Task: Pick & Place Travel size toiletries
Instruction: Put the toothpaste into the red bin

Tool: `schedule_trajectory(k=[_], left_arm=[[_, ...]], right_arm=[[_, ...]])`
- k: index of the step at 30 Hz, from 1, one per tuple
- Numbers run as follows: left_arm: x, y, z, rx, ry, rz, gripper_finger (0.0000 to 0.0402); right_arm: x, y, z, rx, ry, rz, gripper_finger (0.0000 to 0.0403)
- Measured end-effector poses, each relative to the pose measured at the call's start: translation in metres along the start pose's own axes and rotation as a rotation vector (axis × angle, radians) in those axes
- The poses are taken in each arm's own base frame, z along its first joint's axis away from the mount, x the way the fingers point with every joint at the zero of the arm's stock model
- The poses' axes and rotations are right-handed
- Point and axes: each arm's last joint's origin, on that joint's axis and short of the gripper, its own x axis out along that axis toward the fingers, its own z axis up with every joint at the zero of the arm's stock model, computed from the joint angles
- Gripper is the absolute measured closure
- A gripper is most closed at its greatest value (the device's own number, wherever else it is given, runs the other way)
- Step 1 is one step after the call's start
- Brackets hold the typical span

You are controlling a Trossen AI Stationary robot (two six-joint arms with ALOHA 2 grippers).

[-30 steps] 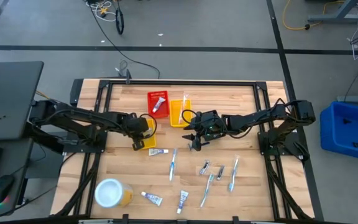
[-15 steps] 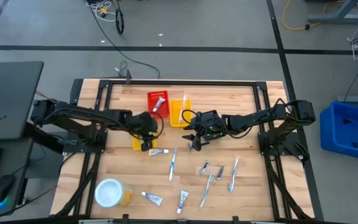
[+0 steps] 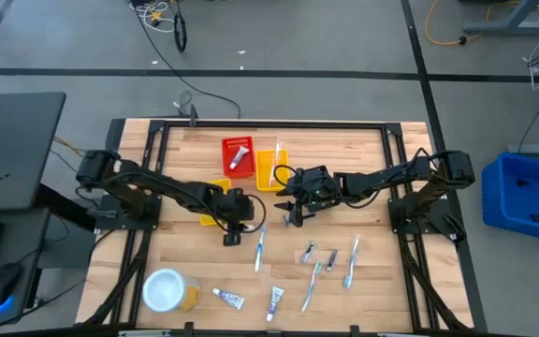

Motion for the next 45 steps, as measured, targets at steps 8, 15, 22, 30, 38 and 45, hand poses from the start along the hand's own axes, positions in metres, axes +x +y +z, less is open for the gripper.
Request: schedule_trajectory(k=[8, 15, 22, 30, 38, 45], left_arm=[[0.025, -0.003, -0.007, -0.001, 0.113, -0.013, 0.0248], [0.024, -0.002, -0.011, -0.003, 0.149, -0.019, 0.0248], [0.024, -0.003, -0.01, 0.001, 0.136, -0.035, 0.0268], [0.024, -0.003, -0.01, 0.052, 0.139, -0.057, 0.0331], [0.024, -0.002, -0.009, 0.074, 0.132, -0.005, 0.036], [0.012, -0.001, 0.006, 0.128, 0.087, 0.056, 0.0362]], right_arm=[[0.0, 0.0, 0.0, 0.025, 0.001, 0.0, 0.0201], [0.0, 0.0, 0.0, 0.032, 0.001, 0.0, 0.0197], [0.0, 0.0, 0.0, 0.03, 0.001, 0.0, 0.0211], [0.0, 0.0, 0.0, 0.03, 0.001, 0.0, 0.0221], [0.0, 0.0, 0.0, 0.03, 0.001, 0.0, 0.0214], [0.0, 0.0, 0.0, 0.029, 0.003, 0.0, 0.0206]])
